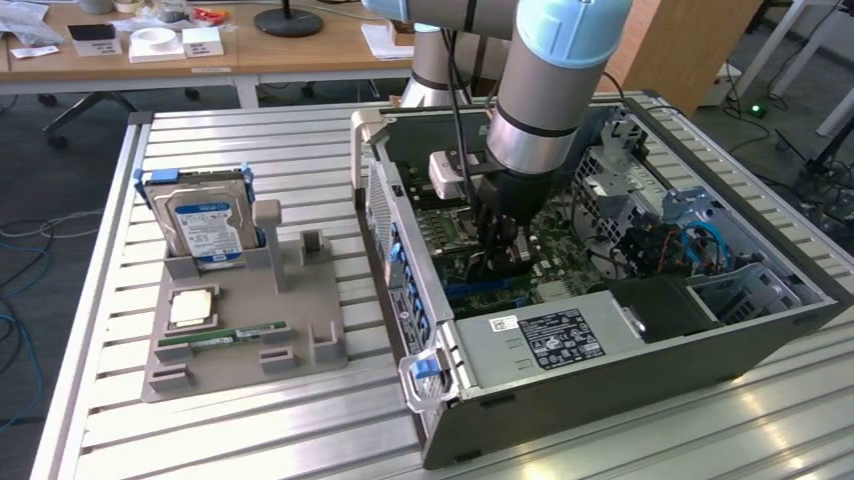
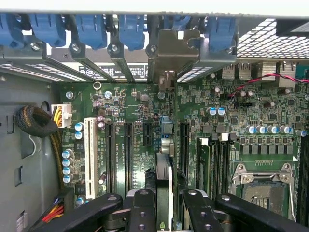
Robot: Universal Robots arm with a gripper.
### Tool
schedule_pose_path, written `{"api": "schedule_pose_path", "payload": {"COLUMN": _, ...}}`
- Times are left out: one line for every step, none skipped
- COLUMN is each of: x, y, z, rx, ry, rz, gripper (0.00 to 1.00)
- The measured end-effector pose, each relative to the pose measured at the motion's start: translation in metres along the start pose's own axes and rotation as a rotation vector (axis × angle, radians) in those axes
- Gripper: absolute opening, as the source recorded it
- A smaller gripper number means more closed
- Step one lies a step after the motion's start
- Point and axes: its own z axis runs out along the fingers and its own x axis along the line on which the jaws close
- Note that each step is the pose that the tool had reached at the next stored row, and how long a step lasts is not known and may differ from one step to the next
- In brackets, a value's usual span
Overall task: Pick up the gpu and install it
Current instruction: 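Insert the gpu into the slot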
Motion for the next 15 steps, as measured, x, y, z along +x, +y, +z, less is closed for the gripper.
{"api": "schedule_pose_path", "payload": {"x": 0.0000, "y": 0.0000, "z": 0.0000, "rx": 0.0000, "ry": 0.0000, "rz": 0.000, "gripper": 0.26}}
{"api": "schedule_pose_path", "payload": {"x": 0.0000, "y": 0.0000, "z": 0.0000, "rx": 0.0000, "ry": 0.0000, "rz": 0.000, "gripper": 0.26}}
{"api": "schedule_pose_path", "payload": {"x": 0.0000, "y": 0.0000, "z": 0.0000, "rx": 0.0000, "ry": 0.0001, "rz": 0.000, "gripper": 0.26}}
{"api": "schedule_pose_path", "payload": {"x": 0.0000, "y": 0.0000, "z": -0.0001, "rx": 0.0000, "ry": 0.0001, "rz": 0.000, "gripper": 0.26}}
{"api": "schedule_pose_path", "payload": {"x": 0.0000, "y": 0.0000, "z": -0.0001, "rx": 0.0000, "ry": 0.0001, "rz": 0.000, "gripper": 0.26}}
{"api": "schedule_pose_path", "payload": {"x": 0.0000, "y": 0.0000, "z": -0.0001, "rx": 0.0000, "ry": 0.0001, "rz": 0.000, "gripper": 0.26}}
{"api": "schedule_pose_path", "payload": {"x": 0.0000, "y": 0.0000, "z": -0.0001, "rx": -0.0001, "ry": 0.0001, "rz": 0.000, "gripper": 0.27}}
{"api": "schedule_pose_path", "payload": {"x": 0.0000, "y": 0.0000, "z": -0.0001, "rx": -0.0001, "ry": 0.0001, "rz": 0.000, "gripper": 0.27}}
{"api": "schedule_pose_path", "payload": {"x": 0.0000, "y": 0.0000, "z": -0.0001, "rx": -0.0001, "ry": 0.0001, "rz": 0.000, "gripper": 0.33}}
{"api": "schedule_pose_path", "payload": {"x": 0.0000, "y": 0.0000, "z": -0.0001, "rx": 0.0000, "ry": 0.0002, "rz": 0.000, "gripper": 0.33}}
{"api": "schedule_pose_path", "payload": {"x": 0.0000, "y": 0.0000, "z": -0.0001, "rx": 0.0000, "ry": 0.0002, "rz": 0.000, "gripper": 0.33}}
{"api": "schedule_pose_path", "payload": {"x": 0.0000, "y": 0.0000, "z": -0.0001, "rx": -0.0001, "ry": 0.0002, "rz": 0.000, "gripper": 0.33}}
{"api": "schedule_pose_path", "payload": {"x": 0.0000, "y": 0.0000, "z": -0.0001, "rx": -0.0001, "ry": 0.0001, "rz": 0.000, "gripper": 0.33}}
{"api": "schedule_pose_path", "payload": {"x": 0.0000, "y": 0.0000, "z": -0.0001, "rx": 0.0000, "ry": 0.0001, "rz": 0.000, "gripper": 0.33}}
{"api": "schedule_pose_path", "payload": {"x": 0.0000, "y": 0.0000, "z": -0.0001, "rx": -0.0001, "ry": 0.0001, "rz": 0.000, "gripper": 0.33}}
